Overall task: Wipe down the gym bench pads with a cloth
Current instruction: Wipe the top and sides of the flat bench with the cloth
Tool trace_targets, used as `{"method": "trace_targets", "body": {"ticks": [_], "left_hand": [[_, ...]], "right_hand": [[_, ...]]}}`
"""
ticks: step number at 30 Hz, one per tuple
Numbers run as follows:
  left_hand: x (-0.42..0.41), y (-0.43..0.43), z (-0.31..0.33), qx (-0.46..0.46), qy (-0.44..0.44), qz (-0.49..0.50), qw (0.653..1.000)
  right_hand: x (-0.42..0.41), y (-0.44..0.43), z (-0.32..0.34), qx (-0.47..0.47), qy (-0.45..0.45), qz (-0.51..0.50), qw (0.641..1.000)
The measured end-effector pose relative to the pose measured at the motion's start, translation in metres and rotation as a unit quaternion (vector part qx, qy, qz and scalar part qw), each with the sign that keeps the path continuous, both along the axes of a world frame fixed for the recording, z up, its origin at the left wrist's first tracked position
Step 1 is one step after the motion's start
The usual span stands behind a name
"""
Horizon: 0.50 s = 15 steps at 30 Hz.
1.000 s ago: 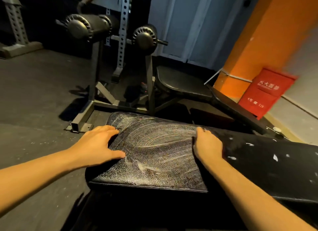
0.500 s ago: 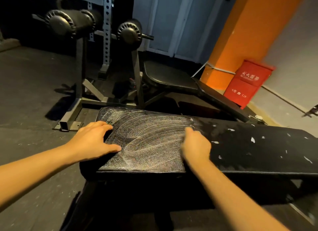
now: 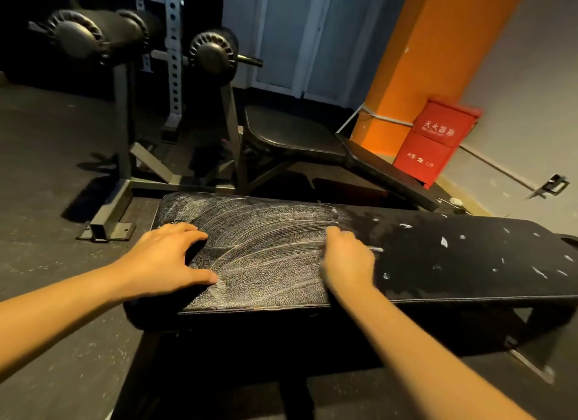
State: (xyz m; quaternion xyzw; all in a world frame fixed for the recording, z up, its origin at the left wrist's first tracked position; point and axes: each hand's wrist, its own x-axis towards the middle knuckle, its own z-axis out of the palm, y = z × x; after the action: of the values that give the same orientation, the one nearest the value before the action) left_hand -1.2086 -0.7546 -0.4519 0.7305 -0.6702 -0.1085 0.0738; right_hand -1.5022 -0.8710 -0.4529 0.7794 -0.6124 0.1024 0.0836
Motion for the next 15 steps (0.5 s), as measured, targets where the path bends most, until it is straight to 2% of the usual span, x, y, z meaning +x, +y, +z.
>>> {"method": "trace_targets", "body": {"ticks": [1, 3, 5, 6, 8, 10, 11, 13, 15], "left_hand": [[0.0, -0.002, 0.001, -0.003, -0.001, 0.001, 1.0], [0.001, -0.005, 0.0, -0.014, 0.005, 0.003, 1.0], [0.005, -0.006, -0.001, -0.017, 0.019, 0.0, 1.0], [0.006, -0.005, -0.002, -0.016, 0.019, -0.009, 1.0], [0.01, 0.001, -0.002, -0.018, 0.004, -0.023, 1.0], [0.014, 0.008, -0.002, -0.019, -0.012, -0.027, 0.999], [0.016, 0.011, -0.002, -0.016, -0.011, -0.023, 1.0], [0.021, 0.017, -0.003, -0.008, -0.001, -0.004, 1.0], [0.025, 0.021, -0.001, 0.001, 0.001, 0.017, 1.0]], "right_hand": [[0.032, 0.021, -0.003, 0.017, -0.016, 0.067, 0.998], [0.079, 0.066, -0.006, 0.071, -0.023, 0.228, 0.971], [0.078, 0.067, -0.01, 0.066, -0.02, 0.311, 0.948], [0.059, 0.049, -0.01, 0.043, -0.009, 0.282, 0.958], [0.01, -0.005, -0.005, 0.023, 0.011, 0.131, 0.991], [-0.033, -0.049, 0.004, 0.008, 0.019, -0.027, 0.999], [-0.035, -0.058, 0.004, -0.006, 0.005, -0.056, 0.998], [0.008, -0.047, -0.001, -0.026, -0.022, -0.024, 0.999], [0.079, -0.008, -0.008, 0.003, -0.057, 0.096, 0.994]]}}
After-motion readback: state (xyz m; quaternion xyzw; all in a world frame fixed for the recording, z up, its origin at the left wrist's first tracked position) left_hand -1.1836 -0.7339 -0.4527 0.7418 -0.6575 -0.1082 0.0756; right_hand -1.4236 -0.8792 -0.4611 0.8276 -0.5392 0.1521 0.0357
